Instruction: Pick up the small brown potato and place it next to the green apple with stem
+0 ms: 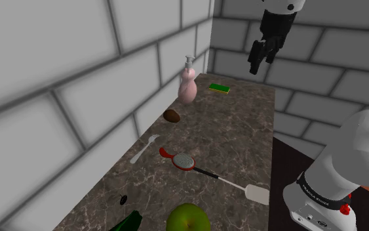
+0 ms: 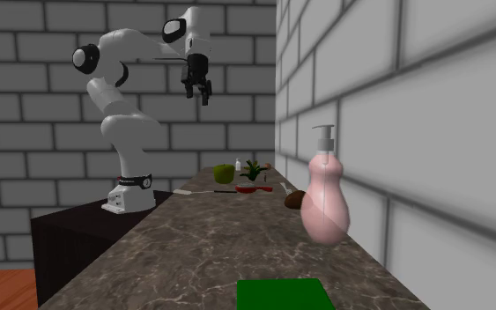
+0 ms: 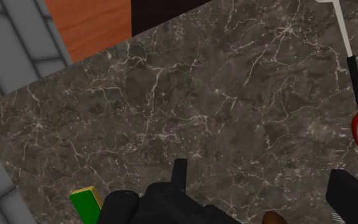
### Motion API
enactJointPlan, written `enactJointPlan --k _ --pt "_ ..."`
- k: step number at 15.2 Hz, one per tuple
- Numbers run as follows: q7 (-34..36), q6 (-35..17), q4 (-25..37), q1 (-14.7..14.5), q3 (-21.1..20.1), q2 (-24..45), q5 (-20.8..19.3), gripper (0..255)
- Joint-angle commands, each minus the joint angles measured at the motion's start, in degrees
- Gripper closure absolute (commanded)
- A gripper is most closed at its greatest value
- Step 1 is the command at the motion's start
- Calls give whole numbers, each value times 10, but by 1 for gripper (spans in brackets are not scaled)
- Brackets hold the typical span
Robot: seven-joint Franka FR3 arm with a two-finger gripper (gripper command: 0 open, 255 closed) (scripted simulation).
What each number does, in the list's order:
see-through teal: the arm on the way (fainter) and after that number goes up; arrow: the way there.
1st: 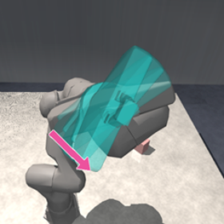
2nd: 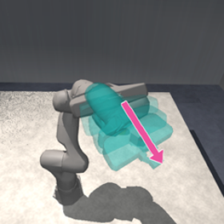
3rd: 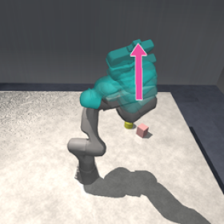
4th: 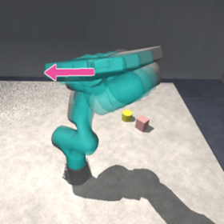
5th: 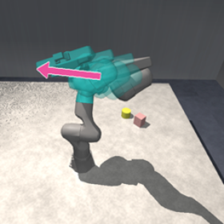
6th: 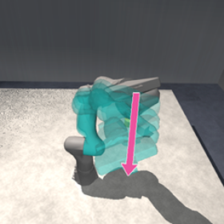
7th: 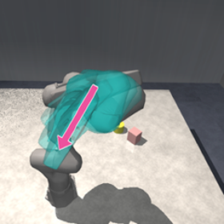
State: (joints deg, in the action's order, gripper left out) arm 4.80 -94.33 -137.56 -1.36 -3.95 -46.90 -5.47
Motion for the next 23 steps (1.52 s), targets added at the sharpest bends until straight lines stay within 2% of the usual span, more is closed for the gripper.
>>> enactJointPlan --k 1,7,12,17,23 --pt "0 0 0 0 0 0 0 0" --pt "-12 -141 -52 -8 13 69 8 0" --pt "-25 -259 -71 -15 22 151 16 0" --pt "-42 -371 -66 -24 29 250 28 0" --pt "-72 -487 -30 -38 35 382 53 0"
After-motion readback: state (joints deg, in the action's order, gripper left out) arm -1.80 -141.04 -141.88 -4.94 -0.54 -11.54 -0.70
